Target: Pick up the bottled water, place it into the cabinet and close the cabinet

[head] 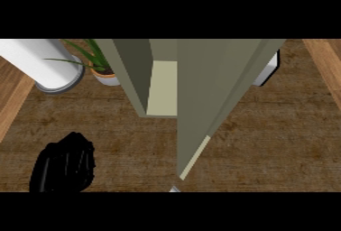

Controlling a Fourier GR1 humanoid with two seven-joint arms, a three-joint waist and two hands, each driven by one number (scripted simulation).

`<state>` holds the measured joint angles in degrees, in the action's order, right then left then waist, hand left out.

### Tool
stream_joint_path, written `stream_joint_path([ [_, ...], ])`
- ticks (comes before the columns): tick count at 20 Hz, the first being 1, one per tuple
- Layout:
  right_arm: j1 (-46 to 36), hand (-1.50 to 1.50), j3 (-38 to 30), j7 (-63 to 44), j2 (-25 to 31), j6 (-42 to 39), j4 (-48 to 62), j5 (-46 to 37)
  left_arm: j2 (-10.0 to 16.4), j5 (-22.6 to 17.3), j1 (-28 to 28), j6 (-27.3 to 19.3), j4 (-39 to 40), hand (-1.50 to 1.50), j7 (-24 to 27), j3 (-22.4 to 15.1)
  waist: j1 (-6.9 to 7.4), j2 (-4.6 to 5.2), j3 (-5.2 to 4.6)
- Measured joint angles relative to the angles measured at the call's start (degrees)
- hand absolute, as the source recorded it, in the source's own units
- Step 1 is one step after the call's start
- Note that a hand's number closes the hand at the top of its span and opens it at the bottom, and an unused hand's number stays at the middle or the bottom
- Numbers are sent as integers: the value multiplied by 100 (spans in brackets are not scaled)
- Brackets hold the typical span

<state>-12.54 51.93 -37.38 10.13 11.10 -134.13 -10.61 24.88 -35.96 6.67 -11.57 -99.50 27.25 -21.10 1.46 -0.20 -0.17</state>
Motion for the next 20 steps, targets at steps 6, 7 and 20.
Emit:
stream_joint_path([
  [6,-686,150,-2,-32,184,590,162,-52,286,-222,315,313,-184,150,33,362,80,15,-2],
  [7,-789,150,10,-83,200,698,182,-89,304,-240,398,371,-209,150,76,387,91,12,-4],
  [20,-2749,150,-1923,415,-896,1013,3125,1488,758,-594,1071,1267,-224,150,315,1017,130,63,10],
])
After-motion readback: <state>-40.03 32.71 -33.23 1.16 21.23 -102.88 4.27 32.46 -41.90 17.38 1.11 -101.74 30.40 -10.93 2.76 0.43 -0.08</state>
